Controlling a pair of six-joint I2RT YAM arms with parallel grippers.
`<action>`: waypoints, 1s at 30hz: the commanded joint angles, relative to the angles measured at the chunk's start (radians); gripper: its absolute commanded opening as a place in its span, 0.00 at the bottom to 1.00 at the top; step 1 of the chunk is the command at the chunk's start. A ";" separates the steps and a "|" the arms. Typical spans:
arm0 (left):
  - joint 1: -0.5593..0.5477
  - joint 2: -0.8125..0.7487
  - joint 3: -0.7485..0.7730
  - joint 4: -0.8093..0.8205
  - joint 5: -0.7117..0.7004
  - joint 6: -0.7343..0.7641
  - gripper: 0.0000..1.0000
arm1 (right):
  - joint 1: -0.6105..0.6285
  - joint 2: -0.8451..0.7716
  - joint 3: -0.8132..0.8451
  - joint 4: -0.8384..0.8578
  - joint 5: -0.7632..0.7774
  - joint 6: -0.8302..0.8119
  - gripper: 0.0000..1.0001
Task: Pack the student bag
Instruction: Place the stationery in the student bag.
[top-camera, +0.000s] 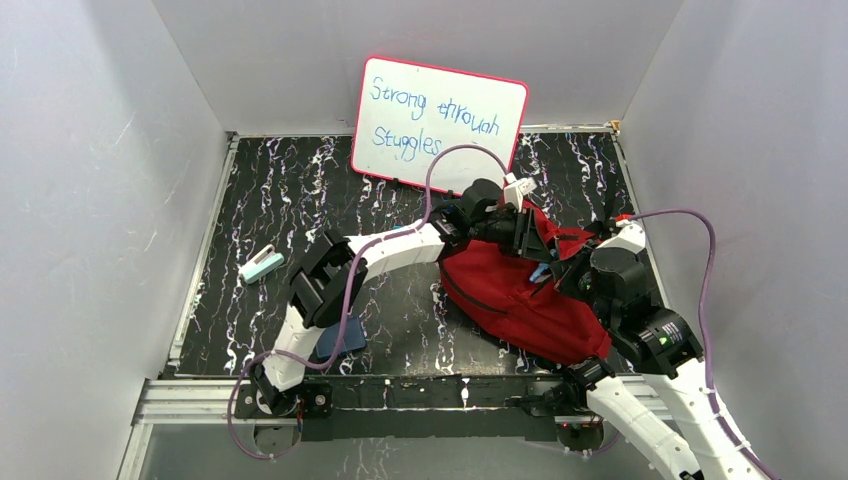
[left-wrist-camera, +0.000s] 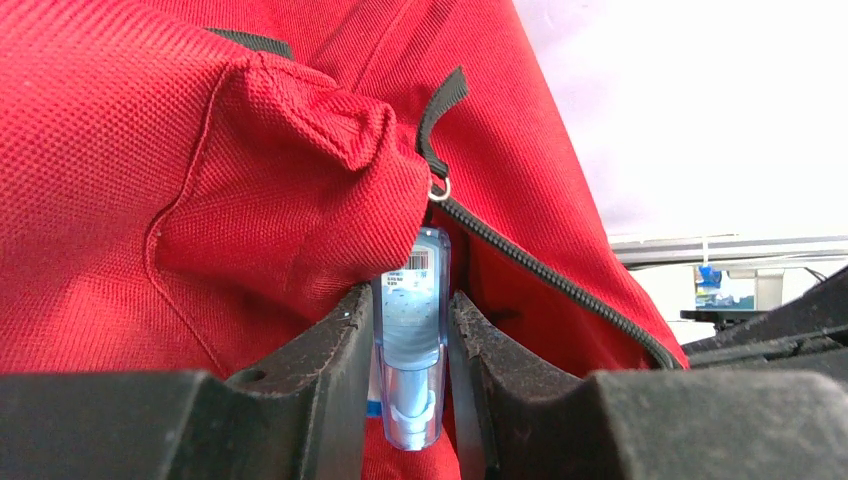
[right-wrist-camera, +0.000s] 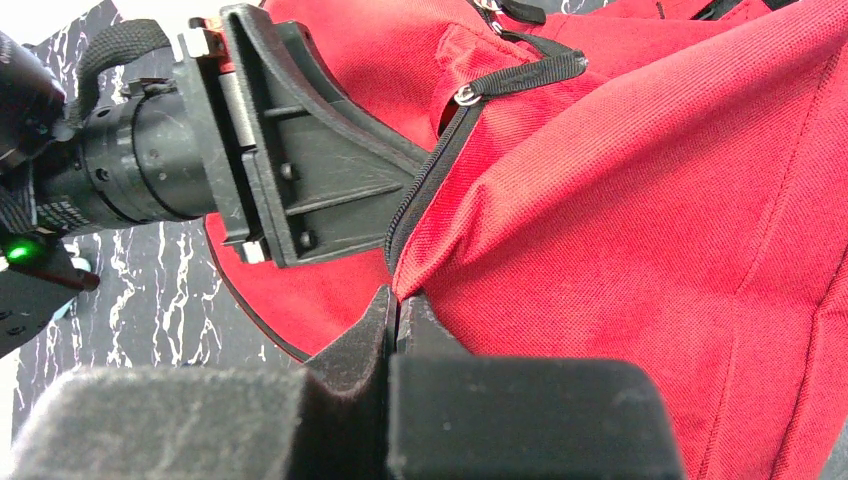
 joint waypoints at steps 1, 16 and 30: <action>-0.017 0.017 0.063 0.031 -0.002 -0.027 0.00 | 0.000 -0.014 0.021 0.046 0.008 0.014 0.00; -0.061 -0.009 0.071 -0.076 -0.072 0.063 0.41 | 0.000 -0.019 0.007 0.055 0.007 0.014 0.00; -0.047 -0.138 0.107 -0.251 -0.206 0.231 0.54 | 0.000 -0.029 -0.010 0.059 0.024 0.014 0.00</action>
